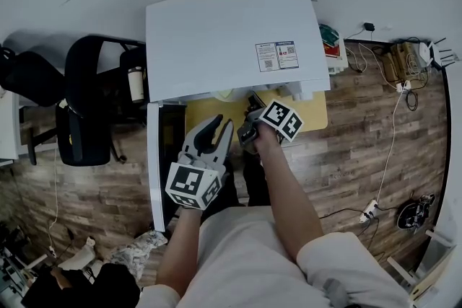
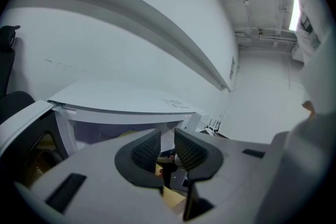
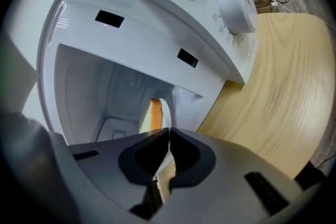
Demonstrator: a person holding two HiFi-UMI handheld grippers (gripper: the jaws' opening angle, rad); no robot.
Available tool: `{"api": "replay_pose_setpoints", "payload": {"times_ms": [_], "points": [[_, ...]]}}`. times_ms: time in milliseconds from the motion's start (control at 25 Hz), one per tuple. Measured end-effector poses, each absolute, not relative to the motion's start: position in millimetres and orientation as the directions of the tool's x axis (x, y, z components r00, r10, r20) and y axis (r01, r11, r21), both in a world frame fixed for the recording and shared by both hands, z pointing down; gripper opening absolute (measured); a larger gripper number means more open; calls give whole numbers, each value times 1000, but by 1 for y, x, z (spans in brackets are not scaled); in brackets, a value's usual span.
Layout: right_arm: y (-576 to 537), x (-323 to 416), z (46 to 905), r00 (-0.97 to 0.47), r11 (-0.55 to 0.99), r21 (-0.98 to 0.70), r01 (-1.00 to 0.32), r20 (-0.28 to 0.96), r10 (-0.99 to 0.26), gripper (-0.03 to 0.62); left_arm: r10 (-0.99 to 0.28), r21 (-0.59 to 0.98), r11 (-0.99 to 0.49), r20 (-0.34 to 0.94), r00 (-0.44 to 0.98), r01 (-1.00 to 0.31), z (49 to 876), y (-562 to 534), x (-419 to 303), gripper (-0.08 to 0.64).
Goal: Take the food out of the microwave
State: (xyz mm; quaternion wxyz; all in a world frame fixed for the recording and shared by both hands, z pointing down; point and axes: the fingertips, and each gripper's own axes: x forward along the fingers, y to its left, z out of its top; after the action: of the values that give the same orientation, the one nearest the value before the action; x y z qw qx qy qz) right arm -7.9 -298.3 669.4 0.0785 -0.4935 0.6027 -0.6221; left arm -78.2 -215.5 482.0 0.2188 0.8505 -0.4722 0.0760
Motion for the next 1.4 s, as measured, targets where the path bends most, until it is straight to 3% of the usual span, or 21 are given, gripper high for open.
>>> {"api": "replay_pose_setpoints", "payload": {"times_ms": [480,600,880,1400], "points": [[-295,-7,669,-546,-252,-855,-454,490,-679,6,-791,290,-430,336,511,-855,480,-206,-72,77],[-295,-10,667,-565,-231,-863,-449,475,-675,39,-796,287,-420,339,502,-861,481,-204,-71,77],[-298,-17,671,-591,-226,-870,-439,469,-656,49,-811,280,-393,344,474,-876,481,-203,-72,77],[-302,-26,678,-625,-227,-892,-390,438,-646,20,-828,270,-336,373,420,-902,490,-197,-72,77]]}}
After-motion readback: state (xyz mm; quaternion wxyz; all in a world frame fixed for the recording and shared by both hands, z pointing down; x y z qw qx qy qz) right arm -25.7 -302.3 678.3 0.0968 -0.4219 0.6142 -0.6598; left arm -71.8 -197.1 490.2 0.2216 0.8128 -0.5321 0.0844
